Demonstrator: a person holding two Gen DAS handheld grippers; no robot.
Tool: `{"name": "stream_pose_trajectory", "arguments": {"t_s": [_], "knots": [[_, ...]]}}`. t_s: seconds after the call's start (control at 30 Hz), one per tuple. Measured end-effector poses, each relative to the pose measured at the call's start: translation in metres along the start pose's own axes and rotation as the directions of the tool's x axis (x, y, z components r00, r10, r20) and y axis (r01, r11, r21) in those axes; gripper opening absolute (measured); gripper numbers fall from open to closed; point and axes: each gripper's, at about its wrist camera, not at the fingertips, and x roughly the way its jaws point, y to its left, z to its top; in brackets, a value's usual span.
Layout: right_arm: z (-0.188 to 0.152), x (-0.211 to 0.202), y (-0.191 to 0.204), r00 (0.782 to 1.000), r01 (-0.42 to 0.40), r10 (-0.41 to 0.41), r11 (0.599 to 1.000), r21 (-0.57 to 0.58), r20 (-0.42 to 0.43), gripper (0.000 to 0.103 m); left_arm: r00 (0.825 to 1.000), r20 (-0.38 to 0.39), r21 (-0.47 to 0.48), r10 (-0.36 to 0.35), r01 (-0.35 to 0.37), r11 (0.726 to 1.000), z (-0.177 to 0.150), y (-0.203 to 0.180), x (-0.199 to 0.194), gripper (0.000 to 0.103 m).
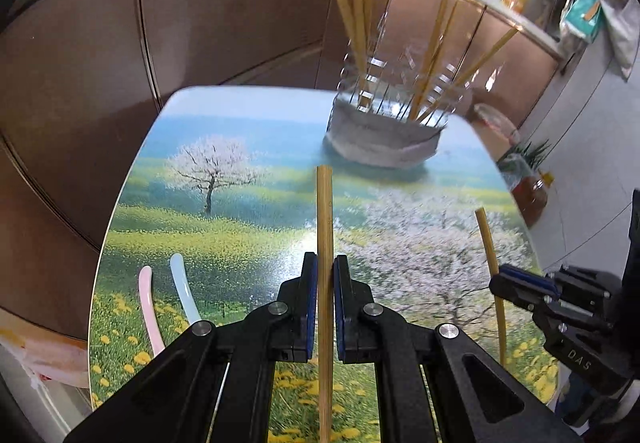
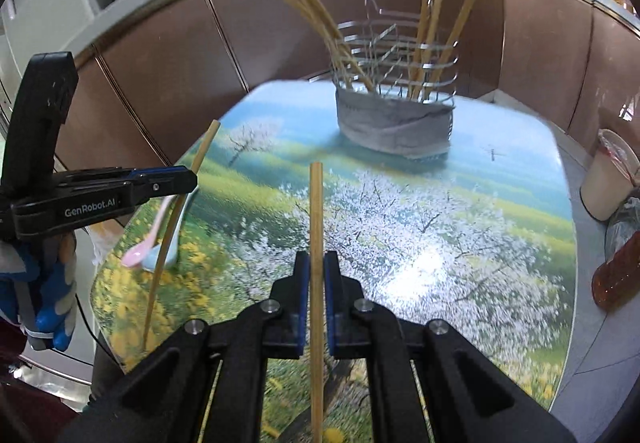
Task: Organize utensils
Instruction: 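Lift both held chopsticks upright and carry them over the wire basket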
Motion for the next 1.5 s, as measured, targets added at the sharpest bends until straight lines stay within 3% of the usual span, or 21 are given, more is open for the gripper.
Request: {"name": "stream_pose_trajectory", "arguments": {"t_s": [0.33, 0.57, 0.73, 1.0, 1.1, 1.23, 1.4, 1.5], "knots": [[0.011, -0.037, 0.038, 0.991, 0.023, -0.02, 0.999, -0.022, 0.132, 0.006, 0.993, 0.119, 0.006, -0.026, 0.026, 1.0, 0.0, -0.009, -0.051, 0.007], [0.054, -0.076, 0.048, 0.957, 0.026, -0.013, 0.999, -0.042, 0.291, 0.006, 0.958, 0.276, 0.03, -0.079, 0.073, 0.997, 0.037, -0.029, -0.095, 0.007], [0.099, -0.094, 0.043, 0.908, 0.02, -0.003, 0.999, -0.037, 0.419, 0.006, 0.916, 0.382, 0.034, -0.123, 0.119, 0.992, 0.081, -0.04, -0.113, 0.007], [0.176, -0.091, 0.022, 0.795, 0.014, 0.007, 0.999, -0.03, 0.606, 0.006, 0.845, 0.509, 0.031, -0.164, 0.173, 0.984, 0.154, -0.047, -0.104, 0.007], [0.195, -0.081, 0.01, 0.761, 0.022, -0.005, 1.0, -0.017, 0.648, 0.006, 0.83, 0.533, 0.036, -0.163, 0.17, 0.985, 0.175, -0.047, -0.093, 0.007], [0.215, -0.062, -0.002, 0.733, 0.059, -0.037, 0.998, -0.009, 0.679, 0.006, 0.814, 0.561, 0.043, -0.153, 0.156, 0.987, 0.205, -0.049, -0.071, 0.007], [0.23, -0.038, -0.014, 0.685, 0.118, -0.093, 0.993, 0.015, 0.723, 0.007, 0.792, 0.592, 0.041, -0.147, 0.153, 0.987, 0.224, -0.049, -0.044, 0.007], [0.234, -0.02, -0.024, 0.666, 0.139, -0.12, 0.99, 0.036, 0.736, 0.007, 0.766, 0.631, 0.03, -0.123, 0.135, 0.99, 0.229, -0.048, -0.024, 0.007]]}}
